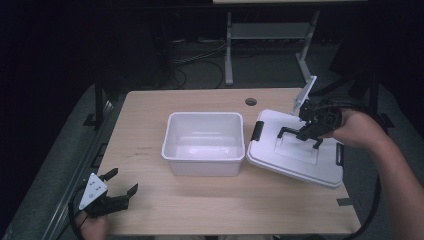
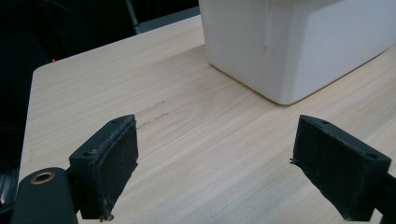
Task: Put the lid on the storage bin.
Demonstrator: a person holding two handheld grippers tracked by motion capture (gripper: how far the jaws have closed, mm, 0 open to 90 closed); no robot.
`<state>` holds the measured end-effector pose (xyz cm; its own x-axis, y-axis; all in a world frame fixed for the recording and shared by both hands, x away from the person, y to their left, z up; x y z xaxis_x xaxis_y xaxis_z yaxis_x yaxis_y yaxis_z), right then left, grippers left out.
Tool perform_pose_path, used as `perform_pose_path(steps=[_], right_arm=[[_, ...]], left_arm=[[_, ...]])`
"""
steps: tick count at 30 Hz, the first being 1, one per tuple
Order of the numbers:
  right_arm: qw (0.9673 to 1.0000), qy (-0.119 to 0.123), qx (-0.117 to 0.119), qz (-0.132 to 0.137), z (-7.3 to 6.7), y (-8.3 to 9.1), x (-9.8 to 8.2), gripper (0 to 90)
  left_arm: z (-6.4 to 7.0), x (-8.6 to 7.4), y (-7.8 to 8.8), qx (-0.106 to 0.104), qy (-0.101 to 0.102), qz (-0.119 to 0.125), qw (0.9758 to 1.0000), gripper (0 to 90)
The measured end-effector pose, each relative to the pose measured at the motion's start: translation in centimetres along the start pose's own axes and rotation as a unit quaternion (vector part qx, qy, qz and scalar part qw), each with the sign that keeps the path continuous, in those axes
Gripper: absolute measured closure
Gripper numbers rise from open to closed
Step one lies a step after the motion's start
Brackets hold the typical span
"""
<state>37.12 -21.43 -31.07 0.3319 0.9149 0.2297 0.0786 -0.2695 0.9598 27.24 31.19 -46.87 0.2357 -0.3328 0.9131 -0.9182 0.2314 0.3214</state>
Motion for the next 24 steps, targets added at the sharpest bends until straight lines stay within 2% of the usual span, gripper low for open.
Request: perform_pose_path(steps=[11,19,24], right_arm=[[0.9999,0.012,-0.006,-0.001,-0.7,1.6,1.4,84.0],[0.9996,0.027,-0.005,-0.001,-1.0,2.3,3.2,84.0],[0.9992,0.039,-0.004,-0.002,-1.2,2.6,4.9,84.1]], left_arm=[[0.2,0.1,0.0,-0.001,-0.003,0.000,1.0000,13.6],[0.2,0.1,0.0,0.000,-0.001,0.000,1.0000,13.5],[0.1,0.1,0.0,0.000,0.000,0.000,1.0000,13.5]])
Point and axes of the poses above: each handheld gripper's, and its own axes: y roughly backward along the jaws, x roughly out of its top, z roughly to its right, the point moved 6 cm from there along -y, roughly forward along the jaws, and after that the axes turned 15 degrees about x, right-handed, at the moved point
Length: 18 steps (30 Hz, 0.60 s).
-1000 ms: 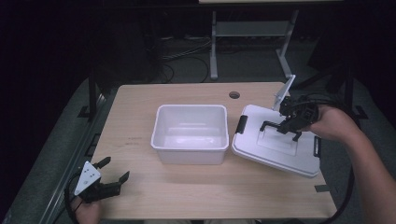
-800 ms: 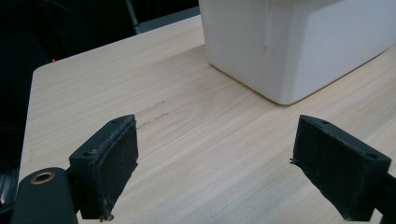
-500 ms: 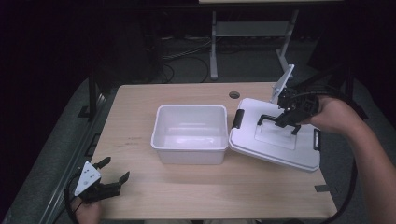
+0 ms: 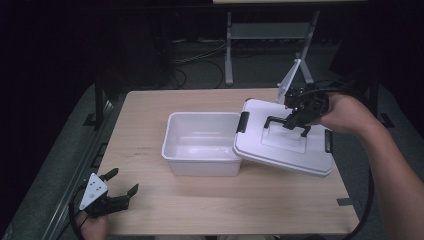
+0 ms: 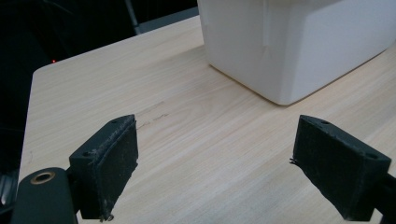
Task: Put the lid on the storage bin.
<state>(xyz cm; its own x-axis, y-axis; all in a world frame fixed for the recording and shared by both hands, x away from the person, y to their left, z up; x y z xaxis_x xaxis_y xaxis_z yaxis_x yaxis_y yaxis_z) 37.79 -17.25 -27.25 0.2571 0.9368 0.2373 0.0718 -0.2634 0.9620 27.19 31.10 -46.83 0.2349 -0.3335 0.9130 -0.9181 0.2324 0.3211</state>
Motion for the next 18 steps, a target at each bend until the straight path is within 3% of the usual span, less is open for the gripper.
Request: perform_pose_path(steps=[18], right_arm=[[0.9988,0.046,0.017,-0.010,0.0,-1.1,5.7,84.1]], left_arm=[[-0.1,0.0,0.2,0.001,0.004,0.003,1.0000,13.5]])
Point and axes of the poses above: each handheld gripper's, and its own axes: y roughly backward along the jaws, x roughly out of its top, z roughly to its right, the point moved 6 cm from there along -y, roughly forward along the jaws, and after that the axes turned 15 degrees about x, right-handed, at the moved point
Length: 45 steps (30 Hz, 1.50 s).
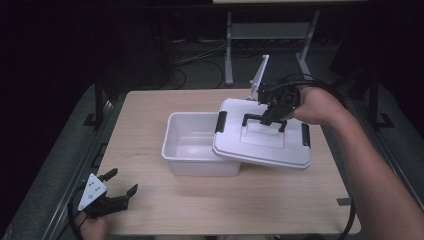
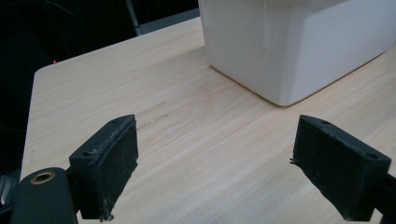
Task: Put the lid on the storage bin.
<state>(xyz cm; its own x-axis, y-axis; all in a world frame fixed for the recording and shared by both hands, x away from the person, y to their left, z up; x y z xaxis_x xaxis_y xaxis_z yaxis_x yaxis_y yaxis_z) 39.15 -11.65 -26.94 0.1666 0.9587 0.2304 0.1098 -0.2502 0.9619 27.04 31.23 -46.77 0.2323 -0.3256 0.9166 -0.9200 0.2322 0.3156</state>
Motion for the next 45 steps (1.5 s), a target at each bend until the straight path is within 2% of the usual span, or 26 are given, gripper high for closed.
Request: perform_pose_path(steps=[6,14,28,45], right_arm=[[0.9999,0.014,0.005,-0.003,0.4,-0.8,2.0,84.1],[0.9995,0.027,0.014,-0.006,0.6,-1.7,3.8,84.1],[0.9982,0.050,0.031,-0.010,1.0,-3.5,7.3,84.1],[0.9971,0.063,0.041,-0.012,1.7,-4.9,9.9,84.1]], left_arm=[[0.0,0.0,0.1,0.001,0.001,-0.001,1.0000,13.5],[0.1,0.0,0.1,0.000,-0.005,-0.002,1.0000,13.5],[0.0,0.0,0.1,0.001,-0.003,-0.001,1.0000,13.5],[0.0,0.0,0.2,-0.001,-0.002,0.000,1.0000,13.5]])
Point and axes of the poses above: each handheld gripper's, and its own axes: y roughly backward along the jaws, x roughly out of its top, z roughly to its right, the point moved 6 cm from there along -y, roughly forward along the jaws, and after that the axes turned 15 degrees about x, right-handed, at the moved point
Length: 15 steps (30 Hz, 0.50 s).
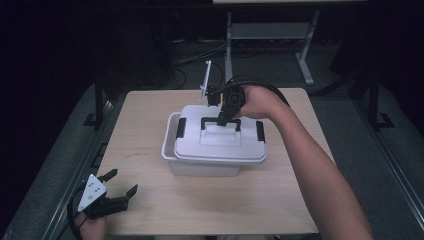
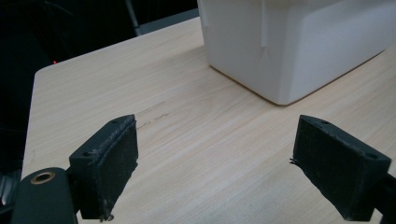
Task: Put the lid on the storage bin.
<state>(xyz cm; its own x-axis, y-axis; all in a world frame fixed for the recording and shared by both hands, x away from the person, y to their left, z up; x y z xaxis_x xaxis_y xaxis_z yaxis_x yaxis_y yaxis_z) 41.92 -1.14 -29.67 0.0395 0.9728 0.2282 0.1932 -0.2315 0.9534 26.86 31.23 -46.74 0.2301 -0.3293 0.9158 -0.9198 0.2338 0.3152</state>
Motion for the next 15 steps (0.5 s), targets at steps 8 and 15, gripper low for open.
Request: perform_pose_path(steps=[8,15], right_arm=[[1.0000,0.006,0.005,-0.001,0.4,-0.6,1.2,84.1],[0.9999,0.009,0.008,0.001,0.8,-0.9,1.8,84.1]], left_arm=[[-0.1,0.0,0.0,0.001,0.001,0.000,1.0000,13.5],[-0.1,0.0,0.1,0.001,0.001,0.000,1.0000,13.5]])
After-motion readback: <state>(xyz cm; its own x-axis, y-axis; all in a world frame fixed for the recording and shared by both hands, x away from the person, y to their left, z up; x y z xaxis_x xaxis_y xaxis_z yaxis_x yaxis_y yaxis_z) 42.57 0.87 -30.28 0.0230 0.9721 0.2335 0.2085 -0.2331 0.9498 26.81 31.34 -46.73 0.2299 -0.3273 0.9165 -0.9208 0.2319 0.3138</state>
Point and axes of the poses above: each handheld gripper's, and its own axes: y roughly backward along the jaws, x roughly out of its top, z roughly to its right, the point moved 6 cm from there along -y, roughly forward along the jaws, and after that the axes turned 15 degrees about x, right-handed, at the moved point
